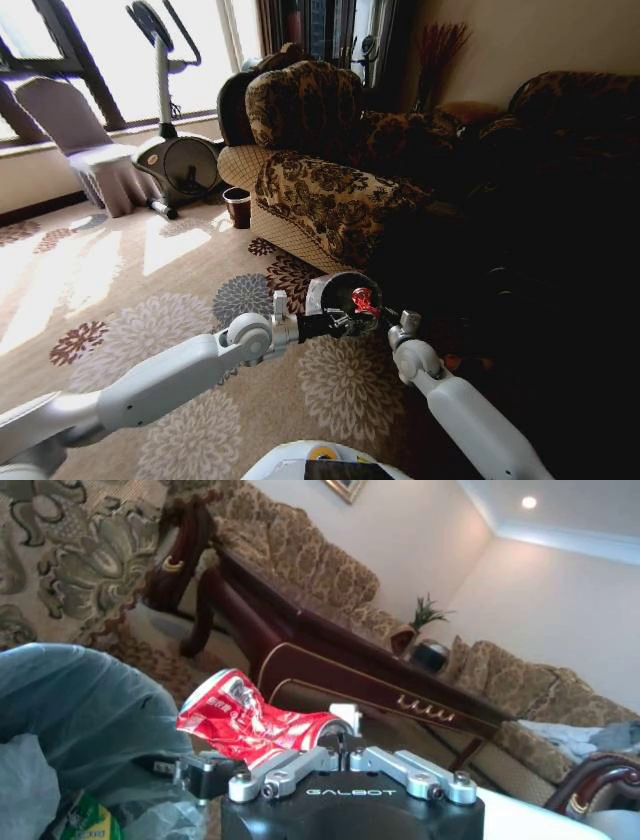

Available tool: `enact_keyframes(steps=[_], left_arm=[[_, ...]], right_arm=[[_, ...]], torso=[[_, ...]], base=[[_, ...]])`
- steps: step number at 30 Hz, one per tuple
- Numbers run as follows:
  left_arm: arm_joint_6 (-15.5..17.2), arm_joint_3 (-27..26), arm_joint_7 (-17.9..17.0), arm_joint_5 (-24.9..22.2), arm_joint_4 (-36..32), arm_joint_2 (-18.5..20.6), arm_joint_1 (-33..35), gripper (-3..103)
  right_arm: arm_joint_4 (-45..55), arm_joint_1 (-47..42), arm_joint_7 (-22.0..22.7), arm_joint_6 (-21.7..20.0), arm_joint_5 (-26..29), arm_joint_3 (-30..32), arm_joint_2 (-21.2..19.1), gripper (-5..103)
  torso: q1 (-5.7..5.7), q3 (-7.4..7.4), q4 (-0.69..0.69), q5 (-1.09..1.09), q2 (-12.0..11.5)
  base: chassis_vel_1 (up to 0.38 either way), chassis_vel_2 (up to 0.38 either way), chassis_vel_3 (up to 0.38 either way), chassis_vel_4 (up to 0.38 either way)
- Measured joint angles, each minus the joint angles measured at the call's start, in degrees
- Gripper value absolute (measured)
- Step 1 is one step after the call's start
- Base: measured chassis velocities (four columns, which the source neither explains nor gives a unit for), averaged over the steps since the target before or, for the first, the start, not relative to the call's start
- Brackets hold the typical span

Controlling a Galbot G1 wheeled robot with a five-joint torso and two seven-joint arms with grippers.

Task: Pick up the trash from the ground and place it into the trash bin.

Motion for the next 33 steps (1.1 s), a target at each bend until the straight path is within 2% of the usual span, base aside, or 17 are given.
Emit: enact_keyframes(steps=[3,5,6,8,10,12,13,16,17,21,22,24,26,29,30,33], left_arm=[[0.06,0.96,-1.52,0.0,1.59,-1.01,-0.78,1],[0.17,2.4,-4.83,0.86,4.21,-2.51,-1.76,1],[0.17,2.4,-4.83,0.86,4.21,-2.51,-1.76,1],[-0.01,2.99,-7.56,1.54,5.92,-3.67,-2.29,1],[-0.02,3.05,-8.08,1.67,6.11,-3.83,-2.39,1],[-0.18,3.9,-11.11,3.28,6.51,-4.39,-2.85,1],[-0.18,3.9,-11.11,3.28,6.51,-4.39,-2.85,1],[-0.91,4.85,-16.46,4.41,6.95,-5.81,-3.05,11],[-0.91,4.85,-16.46,4.41,6.95,-5.81,-3.05,11],[-1.32,5.24,-18.28,6.13,7.68,-6.89,-3.62,32],[-1.32,5.24,-18.28,6.13,7.68,-6.89,-3.62,32],[-1.35,5.21,-18.39,6.4,7.04,-6.97,-3.77,43],[-1.41,5.11,-18.39,6.59,6.8,-6.95,-3.79,43],[-2.01,4.19,-18.12,7.16,6.26,-6.57,-3.73,59],[-2.01,4.19,-18.12,7.16,6.26,-6.57,-3.73,59],[-2.49,1.14,-15.9,6.71,4.53,-5.79,-2.7,76]], right_arm=[[0.03,0.23,0.18,0.0,0.07,-0.43,0.38,0],[0.22,0.56,0.27,0.0,0.16,-0.71,0.52,0],[0.22,0.56,0.27,0.0,0.16,-0.71,0.52,0],[0.38,0.59,0.23,0.0,0.1,-0.73,0.25,0],[0.38,0.54,0.2,0.0,0.05,-0.68,0.18,0],[0.38,0.1,0.03,0.01,-0.17,-0.29,-0.09,0],[0.38,0.1,0.03,0.01,-0.17,-0.29,-0.09,0],[0.47,-0.4,-0.29,0.12,-0.28,0.09,-0.57,0],[0.47,-0.4,-0.29,0.12,-0.28,0.09,-0.57,0],[1.07,-1.34,-0.48,0.15,-0.3,0.6,-1.24,0],[1.07,-1.34,-0.48,0.15,-0.3,0.6,-1.24,0],[1.36,-2.09,-0.6,0.15,-0.4,0.83,-1.51,0],[1.47,-2.34,-0.61,0.15,-0.4,0.92,-1.62,0],[1.99,-2.94,-0.6,0.15,-0.01,1.41,-2.02,0],[1.99,-2.94,-0.6,0.15,-0.01,1.41,-2.02,0],[3.38,-5.37,-0.43,0.05,1.43,3.35,-3.14,0]], torso=[[0.0,0.0,-0.01,0.01,0.0],[0.0,0.0,-0.01,0.0,0.0],[0.0,0.0,-0.01,0.0,0.0],[0.0,0.0,-0.01,0.0,0.0],[0.0,0.0,0.0,0.0,0.0],[0.0,0.0,-0.01,0.02,0.0],[0.0,0.0,-0.01,0.02,0.0],[0.0,0.0,-0.01,0.01,0.0],[0.0,0.0,-0.01,0.01,0.0],[0.0,0.0,-0.01,0.01,0.0],[0.0,0.0,-0.01,0.01,0.0],[0.0,0.0,-0.01,0.01,0.0],[0.0,0.0,-0.01,0.01,0.0],[0.0,0.0,-0.01,0.01,0.0],[0.0,0.0,-0.01,0.01,0.0],[0.0,-0.01,0.03,0.01,0.0]], base=[[0.0,0.0,0.0,0.0],[0.0,0.0,0.0,0.0],[0.0,0.0,0.0,0.0],[0.0,0.0,0.0,0.0],[0.0,0.0,0.0,0.0],[0.0,0.0,0.0,0.0],[0.0,0.0,0.0,0.0],[0.0,0.0,0.0,0.0],[0.0,0.0,0.0,0.0],[0.0,0.0,0.0,0.0],[0.0,0.0,0.0,0.0],[0.0,0.0,0.0,0.0],[0.0,0.0,0.0,0.0],[0.0,0.0,0.0,0.0],[0.0,0.0,0.0,0.0],[0.0,0.0,0.0,0.0]])
